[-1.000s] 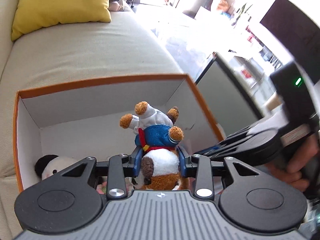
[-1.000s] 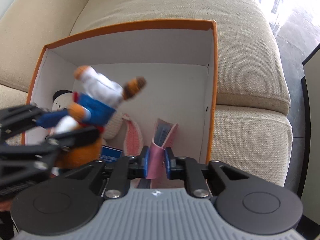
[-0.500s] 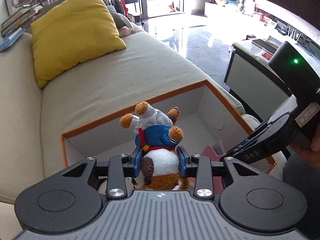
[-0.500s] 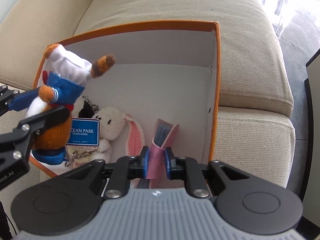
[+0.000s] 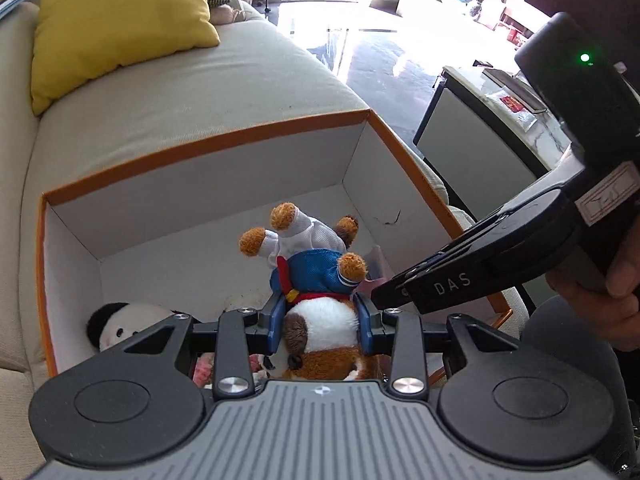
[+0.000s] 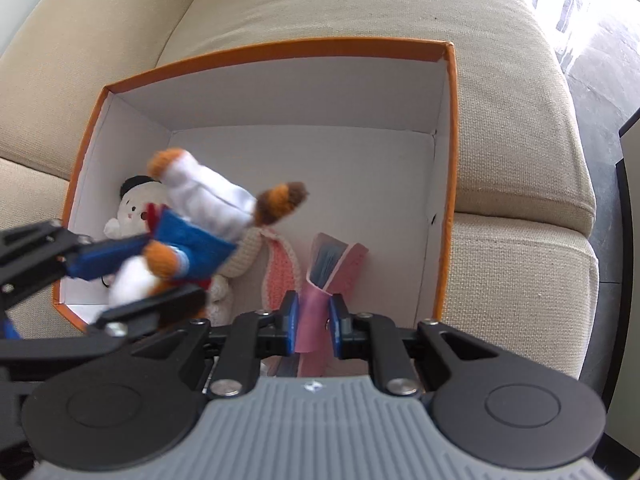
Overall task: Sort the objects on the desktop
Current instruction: 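Lower the brown plush dog and pink card holder into the box, then open both grippers and push the toys down inside the box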
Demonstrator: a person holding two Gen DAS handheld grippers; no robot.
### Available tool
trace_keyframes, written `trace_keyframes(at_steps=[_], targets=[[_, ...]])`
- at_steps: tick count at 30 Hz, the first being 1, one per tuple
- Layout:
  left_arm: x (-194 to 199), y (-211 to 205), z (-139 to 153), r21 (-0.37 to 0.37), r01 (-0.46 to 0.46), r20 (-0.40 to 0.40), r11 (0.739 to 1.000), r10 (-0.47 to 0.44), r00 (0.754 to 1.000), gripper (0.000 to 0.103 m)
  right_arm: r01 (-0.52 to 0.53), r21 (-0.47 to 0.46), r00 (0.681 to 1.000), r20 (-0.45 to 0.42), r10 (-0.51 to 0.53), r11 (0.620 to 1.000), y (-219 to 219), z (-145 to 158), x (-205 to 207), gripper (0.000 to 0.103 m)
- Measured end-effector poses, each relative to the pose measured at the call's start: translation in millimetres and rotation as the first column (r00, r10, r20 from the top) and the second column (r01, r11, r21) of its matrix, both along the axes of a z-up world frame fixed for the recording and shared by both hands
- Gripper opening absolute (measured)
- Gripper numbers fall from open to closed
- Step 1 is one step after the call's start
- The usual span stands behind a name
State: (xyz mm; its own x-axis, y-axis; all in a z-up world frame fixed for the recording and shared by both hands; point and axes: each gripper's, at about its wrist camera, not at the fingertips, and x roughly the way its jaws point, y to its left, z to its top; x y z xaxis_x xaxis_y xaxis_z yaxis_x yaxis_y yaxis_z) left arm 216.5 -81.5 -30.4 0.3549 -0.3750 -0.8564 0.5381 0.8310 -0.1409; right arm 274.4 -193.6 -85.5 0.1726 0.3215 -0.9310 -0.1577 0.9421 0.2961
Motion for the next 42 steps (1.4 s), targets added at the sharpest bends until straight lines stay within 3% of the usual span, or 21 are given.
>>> trace_keyframes(at_steps=[5, 10, 11, 13, 16, 19, 21, 24, 26, 28, 34, 35, 37, 40, 42], targets=[[13, 2, -20, -0.012, -0.027, -0.061, 1.000, 0.026, 0.998, 0.041, 0.017, 0.035, 1.000, 0.001, -0.017, 0.999, -2, -2, -1, 0.015], [14, -6, -27, 0.017, -0.023, -0.077, 1.000, 0.025, 0.997, 0.043, 0.056, 0.136, 0.997, -0.052, -0.049, 0.989, -14, -7, 1, 0.012], [17, -9, -31, 0.028, -0.026, -0.080, 0.999, 0.028, 0.996, 0.043, 0.065, 0.161, 0.997, -0.060, -0.056, 0.985, -17, -6, 1, 0.001], [17, -13, -38, 0.041, -0.025, -0.092, 0.999, 0.029, 0.995, 0.044, 0.069, 0.211, 0.996, -0.073, -0.055, 0.975, -19, -3, 1, 0.000], [16, -16, -49, 0.056, -0.040, -0.094, 0.998, 0.046, 0.994, 0.045, 0.032, 0.111, 0.999, -0.033, -0.029, 0.993, -12, -2, -1, 0.000], [15, -12, -56, 0.039, -0.055, -0.095, 0.998, 0.059, 0.994, 0.046, 0.019, 0.106, 0.999, -0.039, -0.014, 0.994, -9, -7, -3, 0.004], [15, -8, -56, 0.024, -0.055, -0.090, 0.998, 0.057, 0.994, 0.047, -0.008, 0.066, 1.000, 0.009, 0.008, 0.998, -6, -3, -7, 0.005], [14, -8, -59, 0.023, -0.046, -0.083, 0.999, 0.048, 0.995, 0.051, -0.035, 0.013, 0.998, 0.058, 0.034, 0.999, -2, 8, -10, 0.013], [15, -10, -57, 0.038, -0.042, -0.085, 0.998, 0.045, 0.995, 0.051, -0.058, -0.028, 0.995, 0.075, 0.060, 0.998, 2, 14, -8, 0.026], [17, -10, -56, 0.041, -0.053, -0.098, 0.998, 0.057, 0.994, 0.052, -0.085, -0.082, 0.992, 0.084, 0.092, 0.993, 9, 18, -6, 0.027], [8, 11, -31, -0.060, -0.071, -0.089, 0.996, 0.065, 0.994, 0.055, -0.155, -0.125, 0.982, 0.087, 0.166, 0.980, 4, 19, -4, 0.027], [5, 13, -27, -0.059, -0.061, -0.075, 0.996, 0.057, 0.996, 0.052, -0.165, -0.132, 0.980, 0.086, 0.177, 0.977, 2, 14, -4, 0.026], [2, 16, -25, -0.030, -0.042, -0.073, 0.999, 0.040, 0.997, 0.032, -0.185, -0.134, 0.977, 0.086, 0.197, 0.974, 6, 9, -4, 0.021], [-4, 28, -20, -0.025, -0.061, -0.039, 0.998, 0.060, 0.997, 0.030, -0.182, -0.133, 0.979, 0.067, 0.192, 0.974, 20, -4, 0, 0.018], [-8, 41, -8, -0.082, -0.090, -0.004, 0.993, 0.090, 0.996, 0.030, -0.172, -0.121, 0.981, 0.065, 0.181, 0.978, 22, -7, 0, 0.018]])
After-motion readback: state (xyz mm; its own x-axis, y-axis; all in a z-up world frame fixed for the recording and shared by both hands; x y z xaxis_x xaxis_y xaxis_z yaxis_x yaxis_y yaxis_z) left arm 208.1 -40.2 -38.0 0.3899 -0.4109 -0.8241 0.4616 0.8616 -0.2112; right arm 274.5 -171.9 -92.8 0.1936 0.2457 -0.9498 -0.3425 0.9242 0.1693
